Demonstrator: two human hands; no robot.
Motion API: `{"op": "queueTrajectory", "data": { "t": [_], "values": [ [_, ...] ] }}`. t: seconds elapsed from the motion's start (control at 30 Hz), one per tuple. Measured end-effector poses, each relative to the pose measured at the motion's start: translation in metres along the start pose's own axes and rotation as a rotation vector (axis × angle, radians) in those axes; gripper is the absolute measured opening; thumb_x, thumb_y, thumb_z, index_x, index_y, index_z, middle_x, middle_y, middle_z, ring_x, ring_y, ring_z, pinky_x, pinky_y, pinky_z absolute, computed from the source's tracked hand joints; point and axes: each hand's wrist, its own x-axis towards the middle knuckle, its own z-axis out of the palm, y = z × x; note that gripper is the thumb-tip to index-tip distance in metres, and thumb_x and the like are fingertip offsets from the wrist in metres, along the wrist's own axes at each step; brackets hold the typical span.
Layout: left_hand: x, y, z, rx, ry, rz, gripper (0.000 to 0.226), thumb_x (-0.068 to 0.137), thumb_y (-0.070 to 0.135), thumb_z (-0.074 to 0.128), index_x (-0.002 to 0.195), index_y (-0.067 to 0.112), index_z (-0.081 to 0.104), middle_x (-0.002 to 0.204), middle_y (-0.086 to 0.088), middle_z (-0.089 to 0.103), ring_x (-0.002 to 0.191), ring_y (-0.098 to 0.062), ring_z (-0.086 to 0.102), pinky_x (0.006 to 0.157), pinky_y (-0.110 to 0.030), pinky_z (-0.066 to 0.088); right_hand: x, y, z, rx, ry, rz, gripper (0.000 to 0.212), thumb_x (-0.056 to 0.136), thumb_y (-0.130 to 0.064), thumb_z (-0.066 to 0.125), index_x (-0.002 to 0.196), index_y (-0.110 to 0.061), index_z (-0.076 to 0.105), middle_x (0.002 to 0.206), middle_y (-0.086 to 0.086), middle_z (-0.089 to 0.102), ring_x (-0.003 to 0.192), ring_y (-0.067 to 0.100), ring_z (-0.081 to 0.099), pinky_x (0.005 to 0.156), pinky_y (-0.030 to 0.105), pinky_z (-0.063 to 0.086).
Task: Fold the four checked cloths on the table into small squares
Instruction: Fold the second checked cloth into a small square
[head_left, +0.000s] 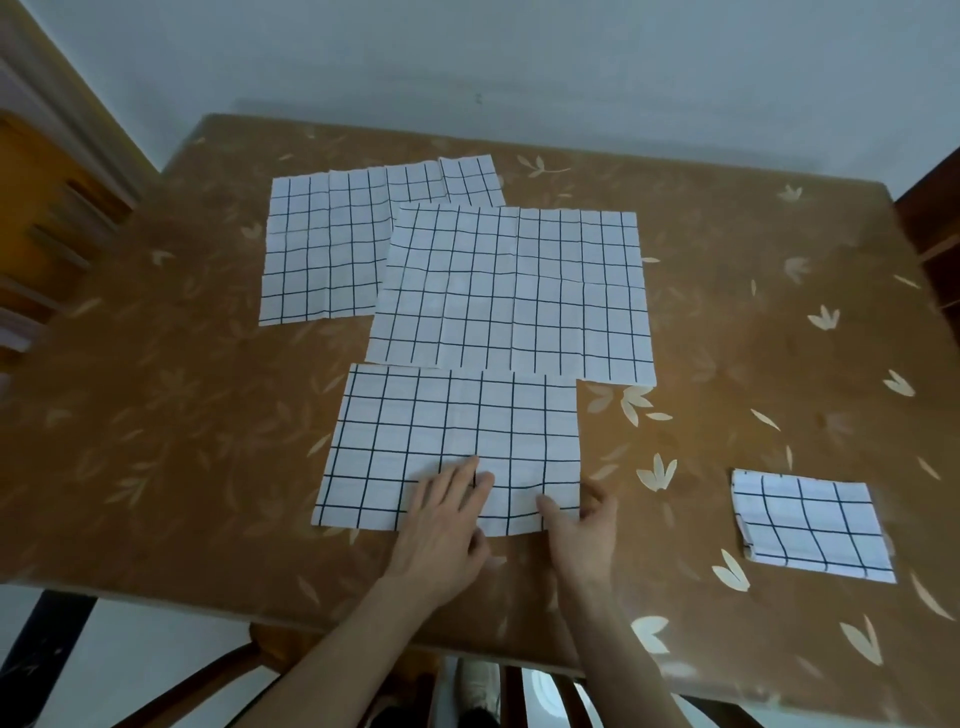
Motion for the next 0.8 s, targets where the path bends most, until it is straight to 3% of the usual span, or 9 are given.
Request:
{"op": "queueTrajectory", "data": {
  "t": [0.1,0.17,0.23,0.3,0.37,0.43,0.5,0.67,0.8],
  "values": [
    [-0.001,-0.001,-0.009,-0.051,0.014,-0.039,0.072,0.096,0.042,0.049,0.161,0.028,0.021,0.164,0.003,0.025,0.148,-0.019,0.025,0.122,-0.04,0.023,-0.002,-0.003,0.011,0.245,0.031,0.088,0.023,0.091,-0.009,0.073,0.113,-0.013,0.069,0.102,0.007,0.077,0.096,0.025,0.073,0.091,0.045,0.059],
    [-0.002,-0.006,-0.012,-0.135,0.008,-0.056,0.069,0.098,0.045,0.046,0.16,0.028,0.022,0.162,0.007,0.026,0.147,-0.016,0.024,0.121,-0.037,0.023,-0.009,-0.006,0.017,0.259,0.046,0.051,0.011,0.097,-0.013,0.064,0.102,-0.017,0.073,0.097,0.004,0.078,0.097,0.027,0.073,0.091,0.047,0.059],
    [-0.001,-0.012,-0.014,-0.282,-0.01,-0.083,0.065,0.1,0.049,0.046,0.159,0.029,0.025,0.161,0.012,0.027,0.147,-0.012,0.021,0.122,-0.034,0.022,-0.014,-0.006,0.025,0.142,0.064,-0.083,0.018,0.101,-0.026,0.054,0.101,-0.023,0.071,0.099,0.003,0.074,0.1,0.026,0.069,0.094,0.049,0.055],
    [0.003,-0.018,-0.015,-0.464,0.005,-0.119,0.06,0.101,0.048,0.048,0.156,0.03,0.033,0.156,0.014,0.035,0.145,-0.009,0.026,0.121,-0.033,0.027,-0.02,-0.002,0.035,-0.066,0.115,-0.275,0.037,0.1,-0.041,0.041,0.106,-0.02,0.071,0.104,0.006,0.059,0.104,0.029,0.057,0.099,0.044,0.044],
    [0.006,-0.024,-0.019,-0.703,0.038,-0.183,0.05,0.103,0.043,0.052,0.15,0.032,0.044,0.145,0.016,0.046,0.135,-0.004,0.041,0.114,-0.03,0.038,-0.027,-0.001,0.047,-0.209,0.131,-0.424,0.061,0.097,-0.048,0.033,0.134,-0.011,0.065,0.121,0.01,0.049,0.117,0.028,0.045,0.106,0.034,0.032],
    [0.008,-0.029,-0.026,-0.941,0.058,-0.265,0.038,0.105,0.038,0.052,0.143,0.034,0.052,0.135,0.019,0.055,0.12,0.006,0.051,0.103,-0.022,0.046,-0.037,-0.001,0.059,-0.26,0.078,-0.543,0.061,0.102,-0.046,0.03,0.154,-0.017,0.046,0.15,0.003,0.039,0.141,0.017,0.034,0.115,0.03,0.024],
    [0.009,-0.035,-0.035,-1.127,0.103,-0.346,0.028,0.107,0.034,0.051,0.132,0.035,0.061,0.128,0.019,0.063,0.113,0.009,0.056,0.095,-0.014,0.047,-0.045,0.001,0.074,-0.298,0.003,-0.66,0.057,0.106,-0.04,0.029,0.16,-0.022,0.034,0.164,-0.011,0.026,0.154,0.007,0.019,0.123,0.03,0.019],
    [0.016,-0.069,-0.058,-1.475,0.225,-0.528,0.03,0.107,0.033,0.048,0.111,0.019,0.073,0.103,-0.006,0.077,0.094,-0.022,0.073,0.081,-0.034,0.058,-0.067,0.005,0.114,-0.456,-0.144,-0.846,0.062,0.105,-0.017,0.035,0.165,-0.022,0.019,0.172,-0.009,0.014,0.159,0.01,0.01,0.128,0.034,0.013],
    [0.016,-0.102,-0.073,-1.489,0.215,-0.512,0.04,0.108,0.044,0.04,0.109,0.023,0.074,0.098,0.002,0.079,0.091,-0.013,0.075,0.08,-0.028,0.06,-0.077,0.015,0.143,-0.642,-0.229,-0.878,0.062,0.104,-0.027,0.025,0.165,-0.025,0.013,0.173,-0.013,0.008,0.159,0.006,0.001,0.128,0.039,0.012]
  ]
}}
